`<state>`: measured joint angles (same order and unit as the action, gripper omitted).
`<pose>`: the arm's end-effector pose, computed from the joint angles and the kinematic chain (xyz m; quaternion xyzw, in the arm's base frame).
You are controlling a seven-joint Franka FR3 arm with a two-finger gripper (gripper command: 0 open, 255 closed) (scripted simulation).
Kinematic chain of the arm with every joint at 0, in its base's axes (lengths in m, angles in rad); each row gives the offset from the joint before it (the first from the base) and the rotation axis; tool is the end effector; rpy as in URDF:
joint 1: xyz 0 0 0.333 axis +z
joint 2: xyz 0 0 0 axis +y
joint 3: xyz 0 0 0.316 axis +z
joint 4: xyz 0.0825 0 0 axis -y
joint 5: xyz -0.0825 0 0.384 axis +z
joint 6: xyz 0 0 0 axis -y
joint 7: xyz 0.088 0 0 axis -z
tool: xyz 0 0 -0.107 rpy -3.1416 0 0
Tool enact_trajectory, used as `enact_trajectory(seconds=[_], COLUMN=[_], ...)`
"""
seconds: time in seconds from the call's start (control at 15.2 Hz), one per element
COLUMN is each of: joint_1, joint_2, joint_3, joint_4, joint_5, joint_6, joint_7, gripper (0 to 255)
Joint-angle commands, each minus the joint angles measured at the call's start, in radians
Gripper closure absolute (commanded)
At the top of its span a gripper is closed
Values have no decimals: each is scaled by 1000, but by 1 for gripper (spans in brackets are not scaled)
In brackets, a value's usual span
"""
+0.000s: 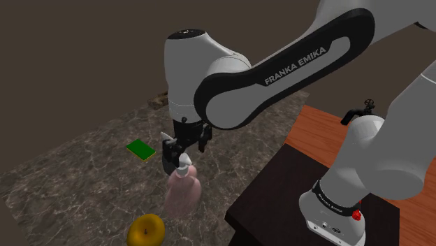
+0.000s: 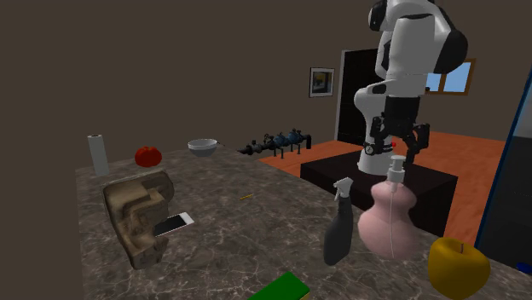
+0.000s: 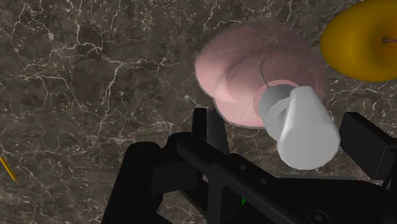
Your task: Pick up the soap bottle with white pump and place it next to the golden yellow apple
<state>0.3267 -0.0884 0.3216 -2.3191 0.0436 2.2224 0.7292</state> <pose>0.3938 0.3008 0.3748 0.9985 -0.0544 -0.0069 0.0014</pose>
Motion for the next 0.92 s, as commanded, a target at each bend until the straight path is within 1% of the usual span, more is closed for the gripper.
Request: enact_trajectory(seconds=[0.0,0.07,0.33,0.86], joint_1=[0,0,-1,0], joint_2=[0,0,-61,-61], joint_3=[0,0,-7,-8], joint_4=[0,0,73,73], joint_5=[0,0,17,17], joint_6=[0,0,-131,-131], joint_7=[0,0,-14,-14], gripper=[0,0,0,0])
